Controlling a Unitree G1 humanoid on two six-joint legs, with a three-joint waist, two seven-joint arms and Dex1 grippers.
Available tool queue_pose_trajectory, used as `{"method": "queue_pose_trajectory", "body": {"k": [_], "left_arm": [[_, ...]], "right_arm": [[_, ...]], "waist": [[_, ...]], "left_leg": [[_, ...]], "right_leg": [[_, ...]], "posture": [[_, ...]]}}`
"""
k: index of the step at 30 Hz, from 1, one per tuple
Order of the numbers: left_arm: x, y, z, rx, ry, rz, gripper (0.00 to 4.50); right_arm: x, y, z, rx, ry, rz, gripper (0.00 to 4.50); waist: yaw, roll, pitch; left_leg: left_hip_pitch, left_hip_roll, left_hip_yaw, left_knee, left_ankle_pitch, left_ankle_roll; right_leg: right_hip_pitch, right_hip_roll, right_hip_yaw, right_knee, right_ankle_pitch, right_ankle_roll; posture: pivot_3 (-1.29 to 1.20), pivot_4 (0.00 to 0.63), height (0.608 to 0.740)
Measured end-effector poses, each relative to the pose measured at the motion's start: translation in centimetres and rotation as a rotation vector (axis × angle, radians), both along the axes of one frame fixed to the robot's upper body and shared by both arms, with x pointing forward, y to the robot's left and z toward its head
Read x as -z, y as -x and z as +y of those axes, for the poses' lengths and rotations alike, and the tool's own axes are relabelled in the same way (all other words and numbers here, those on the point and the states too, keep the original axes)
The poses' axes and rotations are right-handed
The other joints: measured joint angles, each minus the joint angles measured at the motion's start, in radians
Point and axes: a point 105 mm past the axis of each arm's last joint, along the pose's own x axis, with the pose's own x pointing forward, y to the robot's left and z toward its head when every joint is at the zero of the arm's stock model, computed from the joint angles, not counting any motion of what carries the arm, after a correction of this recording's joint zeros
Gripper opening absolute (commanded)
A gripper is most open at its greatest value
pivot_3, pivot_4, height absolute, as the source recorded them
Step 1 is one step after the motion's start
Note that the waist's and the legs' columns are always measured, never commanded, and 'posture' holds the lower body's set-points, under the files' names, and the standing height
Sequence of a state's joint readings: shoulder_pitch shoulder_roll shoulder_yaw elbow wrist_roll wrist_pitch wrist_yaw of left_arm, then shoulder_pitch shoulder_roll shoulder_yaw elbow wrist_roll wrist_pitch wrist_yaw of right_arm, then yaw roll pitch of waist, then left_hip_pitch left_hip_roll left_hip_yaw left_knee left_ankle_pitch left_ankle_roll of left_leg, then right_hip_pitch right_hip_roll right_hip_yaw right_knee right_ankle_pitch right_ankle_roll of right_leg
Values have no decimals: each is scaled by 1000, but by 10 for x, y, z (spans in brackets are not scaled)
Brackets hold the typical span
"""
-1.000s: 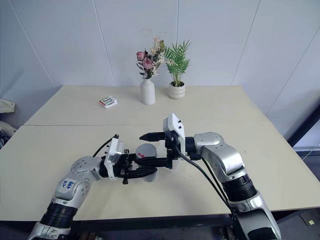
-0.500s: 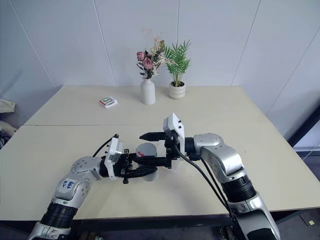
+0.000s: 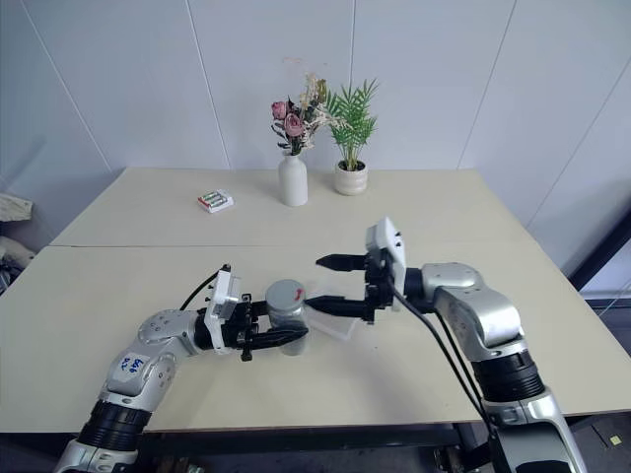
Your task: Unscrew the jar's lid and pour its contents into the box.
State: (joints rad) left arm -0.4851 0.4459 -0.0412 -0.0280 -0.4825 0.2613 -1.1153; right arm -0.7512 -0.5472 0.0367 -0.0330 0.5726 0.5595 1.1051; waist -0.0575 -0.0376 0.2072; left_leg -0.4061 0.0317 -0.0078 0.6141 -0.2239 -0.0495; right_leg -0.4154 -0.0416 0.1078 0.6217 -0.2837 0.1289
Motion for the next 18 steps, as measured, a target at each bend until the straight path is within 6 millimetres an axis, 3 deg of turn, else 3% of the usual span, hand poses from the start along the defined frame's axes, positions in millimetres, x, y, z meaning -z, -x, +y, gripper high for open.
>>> {"method": "queue_pose_trajectory", "body": {"k": [5,11,18], "left_arm": [[0,0,0,1,0,-2,2045],[0,0,0,1,0,-1,2045],[0,0,-1,1,3,-1,2045]], "right_arm": [[5,0,-16,49,-19,39,4472],[-2,9,-17,16,-50,45,4472],[-26,24,19,-56,-161,-4,4472]], "waist": [[0,0,0],[-1,0,0],[-1,0,0]], "left_leg": [[0,0,0,0,0,0],[0,0,0,0,0,0],[0,0,0,0,0,0]], "right_leg": [[0,0,0,0,0,0],[0,0,0,0,0,0],[0,0,0,0,0,0]], "posture": [[0,150,740],[0,150,740],[0,150,740]]}}
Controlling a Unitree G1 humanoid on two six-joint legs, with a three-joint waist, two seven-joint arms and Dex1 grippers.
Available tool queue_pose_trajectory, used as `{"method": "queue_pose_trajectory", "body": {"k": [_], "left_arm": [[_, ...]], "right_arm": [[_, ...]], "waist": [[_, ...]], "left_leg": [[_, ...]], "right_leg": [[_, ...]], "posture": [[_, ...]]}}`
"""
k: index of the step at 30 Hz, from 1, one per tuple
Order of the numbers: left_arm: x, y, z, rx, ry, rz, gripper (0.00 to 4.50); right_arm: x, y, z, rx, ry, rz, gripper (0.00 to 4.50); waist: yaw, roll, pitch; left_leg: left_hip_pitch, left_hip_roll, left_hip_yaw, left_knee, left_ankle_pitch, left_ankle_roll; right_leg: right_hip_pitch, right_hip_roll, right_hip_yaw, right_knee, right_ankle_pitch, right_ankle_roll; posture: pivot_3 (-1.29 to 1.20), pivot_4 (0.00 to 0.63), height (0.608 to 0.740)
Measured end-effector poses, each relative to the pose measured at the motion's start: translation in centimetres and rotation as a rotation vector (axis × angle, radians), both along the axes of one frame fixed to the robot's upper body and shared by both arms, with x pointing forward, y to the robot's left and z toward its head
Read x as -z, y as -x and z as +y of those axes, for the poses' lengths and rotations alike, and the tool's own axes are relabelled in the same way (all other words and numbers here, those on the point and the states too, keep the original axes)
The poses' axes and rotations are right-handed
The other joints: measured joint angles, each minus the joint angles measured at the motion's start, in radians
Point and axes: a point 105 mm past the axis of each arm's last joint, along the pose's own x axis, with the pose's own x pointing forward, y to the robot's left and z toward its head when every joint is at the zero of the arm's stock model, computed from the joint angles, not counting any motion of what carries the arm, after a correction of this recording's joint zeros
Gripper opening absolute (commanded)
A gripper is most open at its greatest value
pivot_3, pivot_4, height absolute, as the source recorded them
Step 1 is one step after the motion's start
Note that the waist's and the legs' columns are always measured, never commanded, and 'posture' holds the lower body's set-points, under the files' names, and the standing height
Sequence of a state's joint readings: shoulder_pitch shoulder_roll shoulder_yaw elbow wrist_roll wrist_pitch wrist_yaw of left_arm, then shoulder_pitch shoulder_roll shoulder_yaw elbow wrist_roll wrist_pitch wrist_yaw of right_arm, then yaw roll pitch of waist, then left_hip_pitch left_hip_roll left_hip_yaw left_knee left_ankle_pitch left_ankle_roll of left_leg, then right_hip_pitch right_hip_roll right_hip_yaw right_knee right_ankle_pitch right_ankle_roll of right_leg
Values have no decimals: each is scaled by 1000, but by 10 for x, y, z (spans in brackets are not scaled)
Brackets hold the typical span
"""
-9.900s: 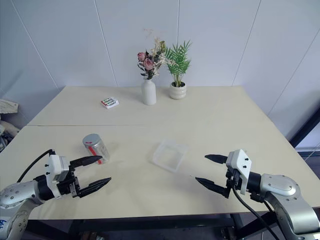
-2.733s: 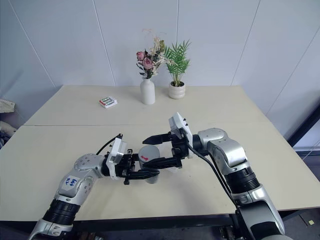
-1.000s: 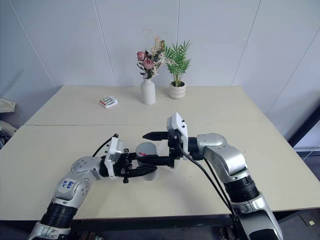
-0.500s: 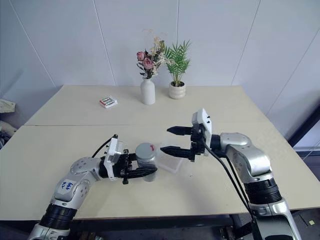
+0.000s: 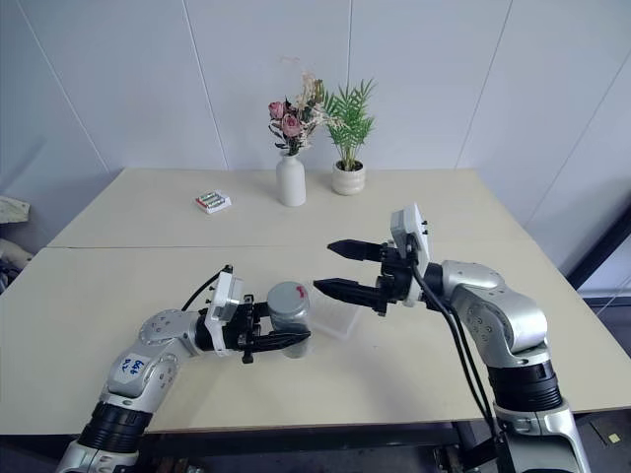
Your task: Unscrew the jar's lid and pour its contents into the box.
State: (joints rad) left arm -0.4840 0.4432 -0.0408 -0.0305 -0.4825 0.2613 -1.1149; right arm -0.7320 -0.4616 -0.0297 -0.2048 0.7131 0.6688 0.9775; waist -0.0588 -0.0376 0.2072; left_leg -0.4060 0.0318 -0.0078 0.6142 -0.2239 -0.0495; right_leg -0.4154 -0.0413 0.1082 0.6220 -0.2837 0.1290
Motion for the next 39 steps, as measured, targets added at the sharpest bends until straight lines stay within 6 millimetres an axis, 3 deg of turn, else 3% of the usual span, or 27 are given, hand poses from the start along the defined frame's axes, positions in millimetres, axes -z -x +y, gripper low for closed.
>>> {"method": "queue_pose_trajectory", "body": {"k": [5,21,30,39], "left_arm": [[0,0,0,1,2,0,2045],[2,0,0,-4,-2,8,2045],[1,0,-1,-2,1,7,2045],[1,0,-1,0,0,7,2045]], "right_arm": [[11,4,25,-16,34,10,4472],[20,4,38,-2,108,-9,4472],[36,9,47,-38,152,31,4472],[35,8,48,-22,148,29,4472]], "waist": [[2,0,0],[0,0,0],[0,0,0],[0,0,0]], "left_leg": [[0,0,0,0,0,0],[0,0,0,0,0,0],[0,0,0,0,0,0],[0,0,0,0,0,0]], "right_leg": [[0,0,0,0,0,0],[0,0,0,0,0,0],[0,0,0,0,0,0],[0,0,0,0,0,0]], "posture": [[0,150,740],[0,150,740],[0,150,740],[0,150,740]]}}
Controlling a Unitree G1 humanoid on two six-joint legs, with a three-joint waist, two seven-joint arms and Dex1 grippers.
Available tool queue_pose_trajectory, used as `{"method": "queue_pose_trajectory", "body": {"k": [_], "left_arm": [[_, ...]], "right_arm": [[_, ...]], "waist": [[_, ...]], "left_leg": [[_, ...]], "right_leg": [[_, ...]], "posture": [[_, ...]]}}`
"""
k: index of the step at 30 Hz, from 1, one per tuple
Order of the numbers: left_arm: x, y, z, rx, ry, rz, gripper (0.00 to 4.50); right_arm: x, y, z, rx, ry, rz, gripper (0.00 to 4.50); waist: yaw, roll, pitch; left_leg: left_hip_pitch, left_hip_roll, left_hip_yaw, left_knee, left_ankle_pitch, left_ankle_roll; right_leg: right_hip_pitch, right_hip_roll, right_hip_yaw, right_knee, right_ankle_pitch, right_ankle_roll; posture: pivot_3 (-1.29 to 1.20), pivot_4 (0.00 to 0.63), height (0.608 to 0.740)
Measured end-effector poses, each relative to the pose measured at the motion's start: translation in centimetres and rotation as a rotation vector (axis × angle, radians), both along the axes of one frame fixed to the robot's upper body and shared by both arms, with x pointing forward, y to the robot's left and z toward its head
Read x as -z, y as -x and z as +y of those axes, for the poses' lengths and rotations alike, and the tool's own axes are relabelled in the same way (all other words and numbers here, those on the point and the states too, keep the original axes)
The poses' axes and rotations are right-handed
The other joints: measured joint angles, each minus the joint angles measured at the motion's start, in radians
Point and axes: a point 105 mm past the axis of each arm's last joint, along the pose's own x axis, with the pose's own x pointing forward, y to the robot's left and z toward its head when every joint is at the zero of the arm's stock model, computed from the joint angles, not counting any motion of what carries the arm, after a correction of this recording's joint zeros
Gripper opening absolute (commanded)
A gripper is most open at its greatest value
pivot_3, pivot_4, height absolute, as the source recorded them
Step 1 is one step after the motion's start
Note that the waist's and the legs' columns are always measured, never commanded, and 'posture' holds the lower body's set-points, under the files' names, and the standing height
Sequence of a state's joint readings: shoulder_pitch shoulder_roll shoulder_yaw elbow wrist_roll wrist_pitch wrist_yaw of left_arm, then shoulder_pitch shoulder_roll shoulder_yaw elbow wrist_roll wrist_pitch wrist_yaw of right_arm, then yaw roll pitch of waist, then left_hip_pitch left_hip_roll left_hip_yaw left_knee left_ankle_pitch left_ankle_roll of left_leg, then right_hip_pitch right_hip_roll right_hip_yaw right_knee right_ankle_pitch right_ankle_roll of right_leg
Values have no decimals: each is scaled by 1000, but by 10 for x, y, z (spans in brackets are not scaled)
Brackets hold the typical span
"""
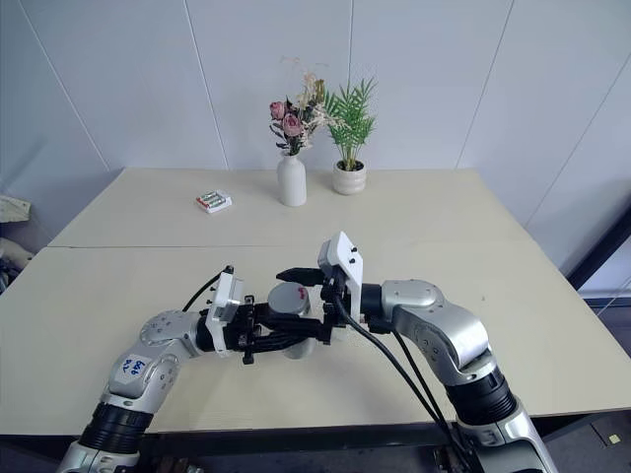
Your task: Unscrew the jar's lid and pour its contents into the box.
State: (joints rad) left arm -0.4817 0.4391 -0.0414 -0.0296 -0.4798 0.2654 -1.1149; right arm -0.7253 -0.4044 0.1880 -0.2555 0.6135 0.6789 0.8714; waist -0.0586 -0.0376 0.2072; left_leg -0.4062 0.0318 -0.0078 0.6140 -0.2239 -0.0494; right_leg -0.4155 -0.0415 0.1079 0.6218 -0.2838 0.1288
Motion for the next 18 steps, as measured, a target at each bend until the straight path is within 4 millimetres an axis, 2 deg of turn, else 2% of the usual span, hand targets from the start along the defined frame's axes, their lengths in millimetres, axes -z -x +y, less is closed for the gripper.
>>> {"method": "queue_pose_trajectory", "body": {"k": [18], "left_arm": [[0,-1,0,-8,2,1,2045]], "right_arm": [[-6,-5,-12,30,2,0,4472]], "waist": [[0,0,0]], "left_leg": [[0,0,0,0,0,0]], "right_leg": [[0,0,0,0,0,0]], "posture": [[0,150,740]]}}
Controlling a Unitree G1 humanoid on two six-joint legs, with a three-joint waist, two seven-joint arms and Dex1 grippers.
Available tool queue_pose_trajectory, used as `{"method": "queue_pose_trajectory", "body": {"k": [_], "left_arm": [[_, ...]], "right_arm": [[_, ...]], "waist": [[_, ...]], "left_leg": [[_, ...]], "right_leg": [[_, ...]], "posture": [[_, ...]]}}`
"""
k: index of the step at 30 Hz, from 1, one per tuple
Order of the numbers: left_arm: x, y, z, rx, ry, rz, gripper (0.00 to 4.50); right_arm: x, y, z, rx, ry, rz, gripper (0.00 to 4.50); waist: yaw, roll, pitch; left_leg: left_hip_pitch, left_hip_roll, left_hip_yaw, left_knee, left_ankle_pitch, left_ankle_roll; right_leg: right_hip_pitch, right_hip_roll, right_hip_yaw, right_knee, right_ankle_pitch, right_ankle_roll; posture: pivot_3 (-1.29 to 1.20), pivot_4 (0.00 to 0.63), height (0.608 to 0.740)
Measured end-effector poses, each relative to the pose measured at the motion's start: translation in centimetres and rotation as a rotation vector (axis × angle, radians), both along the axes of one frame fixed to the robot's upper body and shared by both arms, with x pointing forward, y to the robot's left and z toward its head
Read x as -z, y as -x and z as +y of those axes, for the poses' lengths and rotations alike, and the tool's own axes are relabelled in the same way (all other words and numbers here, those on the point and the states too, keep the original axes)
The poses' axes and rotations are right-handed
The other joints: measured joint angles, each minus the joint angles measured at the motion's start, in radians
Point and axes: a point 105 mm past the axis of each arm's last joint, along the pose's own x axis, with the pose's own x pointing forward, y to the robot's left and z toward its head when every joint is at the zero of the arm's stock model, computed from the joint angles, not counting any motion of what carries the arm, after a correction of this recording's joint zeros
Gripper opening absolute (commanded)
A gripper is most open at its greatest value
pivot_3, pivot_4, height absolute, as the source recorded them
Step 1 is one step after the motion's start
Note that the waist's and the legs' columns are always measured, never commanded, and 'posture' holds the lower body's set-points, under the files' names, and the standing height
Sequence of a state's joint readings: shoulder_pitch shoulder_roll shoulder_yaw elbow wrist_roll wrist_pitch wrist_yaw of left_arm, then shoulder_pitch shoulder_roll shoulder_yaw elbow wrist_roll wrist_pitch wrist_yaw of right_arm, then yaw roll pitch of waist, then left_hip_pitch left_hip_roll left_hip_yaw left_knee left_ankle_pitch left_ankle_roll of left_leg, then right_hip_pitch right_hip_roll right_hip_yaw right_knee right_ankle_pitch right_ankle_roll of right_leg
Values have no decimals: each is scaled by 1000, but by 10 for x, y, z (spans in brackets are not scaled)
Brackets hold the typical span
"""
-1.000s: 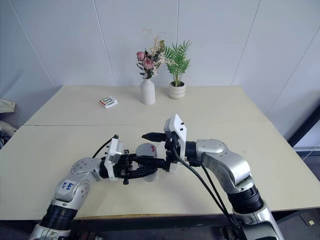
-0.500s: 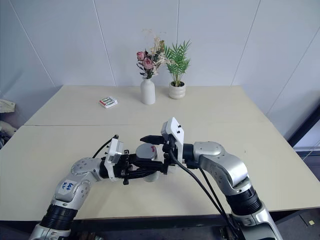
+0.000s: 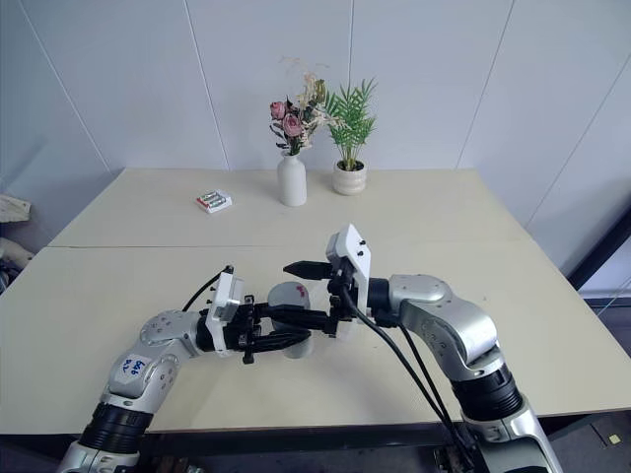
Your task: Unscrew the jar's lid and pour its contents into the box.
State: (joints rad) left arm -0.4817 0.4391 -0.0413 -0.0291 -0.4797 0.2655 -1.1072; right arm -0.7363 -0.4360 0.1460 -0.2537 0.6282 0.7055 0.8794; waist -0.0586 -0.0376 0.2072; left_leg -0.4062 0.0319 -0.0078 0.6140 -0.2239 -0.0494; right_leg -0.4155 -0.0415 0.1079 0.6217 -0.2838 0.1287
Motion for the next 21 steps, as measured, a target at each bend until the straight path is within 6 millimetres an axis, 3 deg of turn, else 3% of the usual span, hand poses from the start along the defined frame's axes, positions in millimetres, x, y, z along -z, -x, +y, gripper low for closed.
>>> {"method": "queue_pose_trajectory", "body": {"k": [12,16,21], "left_arm": [[1,-2,1,-17,3,6,2045],[1,-1,0,-9,1,7,2045],[2,0,0,0,-2,7,2045]], "right_arm": [[-3,-1,-21,6,19,-4,4472],[-9,-12,-38,87,-1,-8,4472],[-7,-15,-44,106,-9,8,4472]], "waist": [[1,0,0],[2,0,0],[0,0,0]], "left_leg": [[0,0,0,0,0,0],[0,0,0,0,0,0],[0,0,0,0,0,0]], "right_leg": [[0,0,0,0,0,0],[0,0,0,0,0,0],[0,0,0,0,0,0]], "posture": [[0,150,740],[0,150,740],[0,150,740]]}}
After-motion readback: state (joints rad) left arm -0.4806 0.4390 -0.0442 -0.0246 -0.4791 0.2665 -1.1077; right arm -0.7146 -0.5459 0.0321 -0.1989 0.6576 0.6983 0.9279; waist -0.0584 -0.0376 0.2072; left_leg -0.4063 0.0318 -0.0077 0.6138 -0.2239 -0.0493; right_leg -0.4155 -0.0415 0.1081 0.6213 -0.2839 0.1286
